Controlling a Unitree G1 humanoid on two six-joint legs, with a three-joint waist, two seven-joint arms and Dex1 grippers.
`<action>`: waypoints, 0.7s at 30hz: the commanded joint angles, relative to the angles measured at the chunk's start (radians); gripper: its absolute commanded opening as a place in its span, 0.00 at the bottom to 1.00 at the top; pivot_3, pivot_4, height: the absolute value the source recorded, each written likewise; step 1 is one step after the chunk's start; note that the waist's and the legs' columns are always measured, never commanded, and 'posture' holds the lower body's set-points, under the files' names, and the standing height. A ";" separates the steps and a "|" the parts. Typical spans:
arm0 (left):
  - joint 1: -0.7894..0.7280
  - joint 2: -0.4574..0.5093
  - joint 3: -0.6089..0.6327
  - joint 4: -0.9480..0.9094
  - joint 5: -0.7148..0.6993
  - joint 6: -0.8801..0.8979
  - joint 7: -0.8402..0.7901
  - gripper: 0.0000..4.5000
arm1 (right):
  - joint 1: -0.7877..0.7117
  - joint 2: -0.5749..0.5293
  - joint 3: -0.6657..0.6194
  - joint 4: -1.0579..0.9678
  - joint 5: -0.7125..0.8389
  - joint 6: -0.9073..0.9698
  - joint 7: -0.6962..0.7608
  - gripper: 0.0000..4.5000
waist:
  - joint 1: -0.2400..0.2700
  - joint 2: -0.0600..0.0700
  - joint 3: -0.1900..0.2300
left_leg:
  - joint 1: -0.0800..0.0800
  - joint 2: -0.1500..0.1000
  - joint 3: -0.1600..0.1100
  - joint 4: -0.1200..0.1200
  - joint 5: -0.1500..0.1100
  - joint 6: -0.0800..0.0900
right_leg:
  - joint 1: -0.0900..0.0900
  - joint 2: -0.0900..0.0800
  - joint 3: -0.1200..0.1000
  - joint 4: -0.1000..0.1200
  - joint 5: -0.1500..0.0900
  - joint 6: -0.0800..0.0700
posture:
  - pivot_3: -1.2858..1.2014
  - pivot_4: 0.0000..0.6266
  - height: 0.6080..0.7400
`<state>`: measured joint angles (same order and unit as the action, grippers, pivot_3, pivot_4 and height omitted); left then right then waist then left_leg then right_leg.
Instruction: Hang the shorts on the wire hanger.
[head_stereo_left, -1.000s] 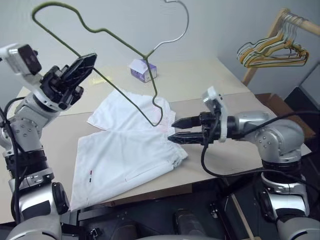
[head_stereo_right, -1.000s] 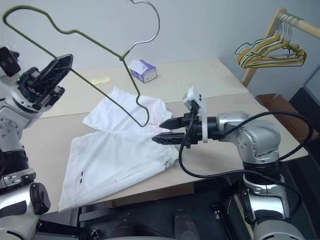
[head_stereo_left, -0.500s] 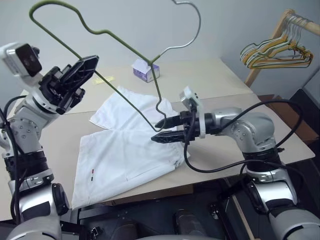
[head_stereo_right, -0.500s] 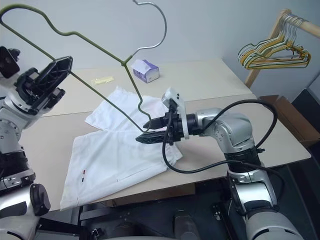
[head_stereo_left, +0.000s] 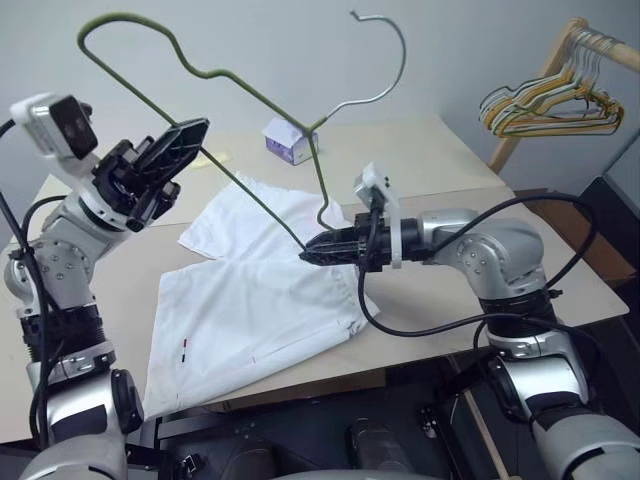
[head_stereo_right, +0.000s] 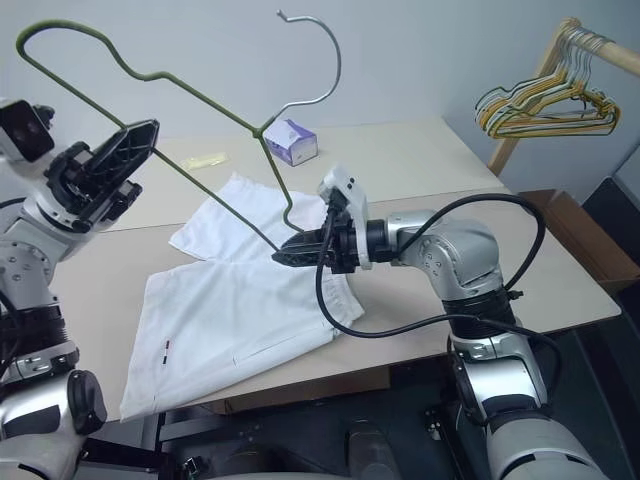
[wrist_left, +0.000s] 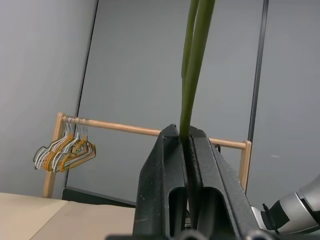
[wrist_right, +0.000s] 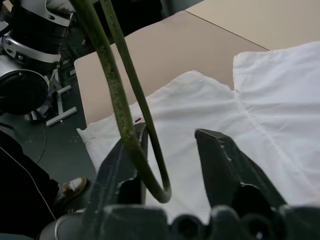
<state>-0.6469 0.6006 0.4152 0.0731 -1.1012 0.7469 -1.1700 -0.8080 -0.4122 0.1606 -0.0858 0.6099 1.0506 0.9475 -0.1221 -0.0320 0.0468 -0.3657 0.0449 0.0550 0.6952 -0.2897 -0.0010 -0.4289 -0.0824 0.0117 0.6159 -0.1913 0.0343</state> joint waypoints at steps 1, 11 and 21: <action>-0.005 0.001 0.004 -0.019 0.008 -0.032 -0.009 0.00 | -0.015 0.001 -0.013 -0.012 0.007 -0.008 -0.013 0.11 | 0.000 0.000 0.000 | 0.000 0.000 0.000 0.000 0.000 0.000 | 0.000 0.000 0.000 0.000 0.000 0.000 | 0.49 0.00 1.00; 0.022 -0.008 -0.064 -0.015 0.114 -0.071 0.040 0.46 | -0.020 0.020 -0.043 -0.030 0.028 -0.013 -0.039 0.00 | -0.001 0.000 0.000 | 0.000 0.000 0.000 0.000 0.000 0.000 | 0.000 0.000 0.000 0.000 0.000 0.000 | 0.48 0.00 1.00; 0.198 0.100 -0.285 -0.052 0.506 -0.219 0.106 0.99 | -0.013 -0.009 -0.305 -0.033 0.181 0.216 -0.209 0.00 | -0.002 0.000 0.000 | 0.000 0.000 0.001 -0.001 0.000 0.000 | 0.000 0.000 0.000 0.000 0.000 0.000 | 0.48 0.00 1.00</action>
<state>-0.4574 0.6727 0.1623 0.0641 -0.6826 0.5849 -1.0835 -0.8105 -0.3924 -0.0668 -0.0996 0.7432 1.1964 0.7650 -0.1240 -0.0315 0.0467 -0.3659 0.0452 0.0553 0.6944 -0.2897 -0.0010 -0.4291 -0.0824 0.0116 0.6155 -0.1911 0.0342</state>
